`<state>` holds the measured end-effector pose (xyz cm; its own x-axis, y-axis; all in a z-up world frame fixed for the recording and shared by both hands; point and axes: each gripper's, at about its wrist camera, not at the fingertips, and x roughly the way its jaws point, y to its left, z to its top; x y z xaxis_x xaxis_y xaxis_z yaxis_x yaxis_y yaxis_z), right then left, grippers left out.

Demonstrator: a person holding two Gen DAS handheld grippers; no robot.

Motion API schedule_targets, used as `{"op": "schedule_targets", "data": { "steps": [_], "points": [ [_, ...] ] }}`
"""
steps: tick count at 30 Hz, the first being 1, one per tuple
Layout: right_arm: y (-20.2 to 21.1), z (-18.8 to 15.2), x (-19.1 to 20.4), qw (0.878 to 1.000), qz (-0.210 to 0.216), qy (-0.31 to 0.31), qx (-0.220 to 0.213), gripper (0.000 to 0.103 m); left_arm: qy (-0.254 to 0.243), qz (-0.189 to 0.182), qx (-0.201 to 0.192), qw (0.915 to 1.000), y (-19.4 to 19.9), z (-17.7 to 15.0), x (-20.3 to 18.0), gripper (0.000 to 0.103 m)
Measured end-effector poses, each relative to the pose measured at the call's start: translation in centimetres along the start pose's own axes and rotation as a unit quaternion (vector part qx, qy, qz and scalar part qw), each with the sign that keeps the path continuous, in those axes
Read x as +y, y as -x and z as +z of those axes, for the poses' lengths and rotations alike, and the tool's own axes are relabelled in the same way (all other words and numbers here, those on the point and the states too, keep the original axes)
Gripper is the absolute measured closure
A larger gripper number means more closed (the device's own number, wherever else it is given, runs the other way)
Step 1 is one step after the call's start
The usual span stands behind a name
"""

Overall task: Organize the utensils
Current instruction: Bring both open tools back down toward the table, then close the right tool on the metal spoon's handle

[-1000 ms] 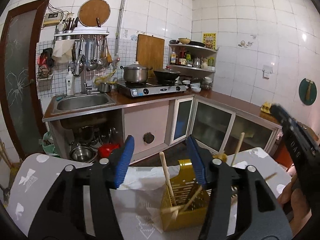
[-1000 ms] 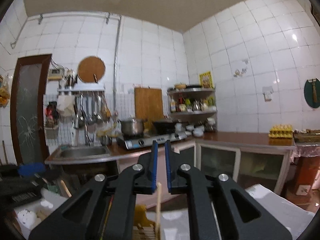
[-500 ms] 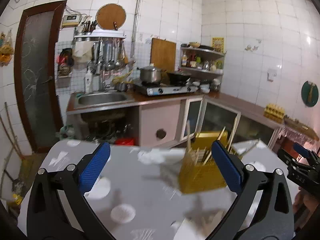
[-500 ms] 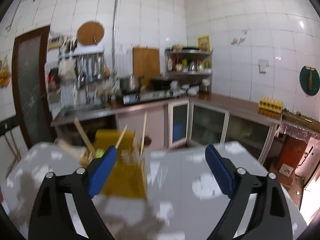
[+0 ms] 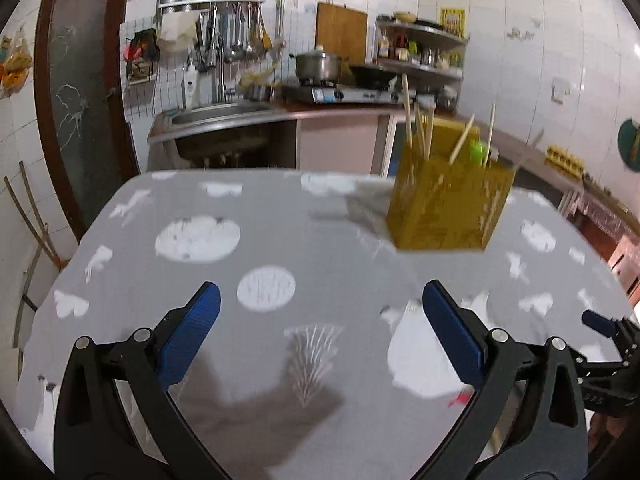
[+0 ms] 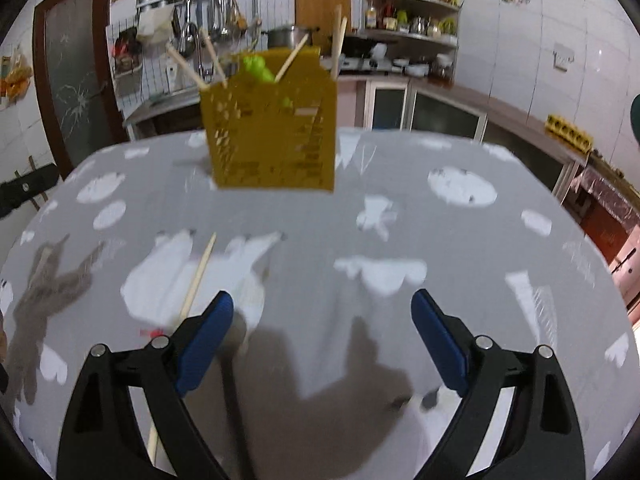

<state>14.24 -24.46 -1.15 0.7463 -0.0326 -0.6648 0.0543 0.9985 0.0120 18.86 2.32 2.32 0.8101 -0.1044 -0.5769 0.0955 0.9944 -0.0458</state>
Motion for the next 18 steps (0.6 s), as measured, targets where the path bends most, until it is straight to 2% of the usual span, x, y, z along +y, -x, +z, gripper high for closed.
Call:
{"op": "schedule_targets", "data": {
  "steps": [6,10,15,17,18],
  "points": [
    [-0.2,-2.2,1.7,1.0,0.006,0.022,0.021,0.015,-0.006,0.004,0.027,0.9996,-0.7,-2.3,-0.5,0.005],
    [-0.3,-2.4,2.8,0.999,0.003,0.04,0.026,0.016,-0.015,0.007,0.046,0.9988,-0.9,-3.5,-1.2,0.005],
    [-1.1,-2.5,4.1,0.997,0.009,0.068,0.047,0.041,-0.009,0.003,0.068,0.9976,-1.2,-4.4,-1.4,0.005],
    [-1.6,-2.5,4.3,0.995,0.021,0.071,0.059,0.058,-0.003,-0.001,0.084,0.9965,-1.7,-4.7,-1.4,0.005],
    [-1.7,-2.4,4.4,0.995,0.024,0.072,0.061,0.06,0.0,-0.002,0.092,0.9958,-2.0,-4.8,-1.3,0.005]
  ]
}}
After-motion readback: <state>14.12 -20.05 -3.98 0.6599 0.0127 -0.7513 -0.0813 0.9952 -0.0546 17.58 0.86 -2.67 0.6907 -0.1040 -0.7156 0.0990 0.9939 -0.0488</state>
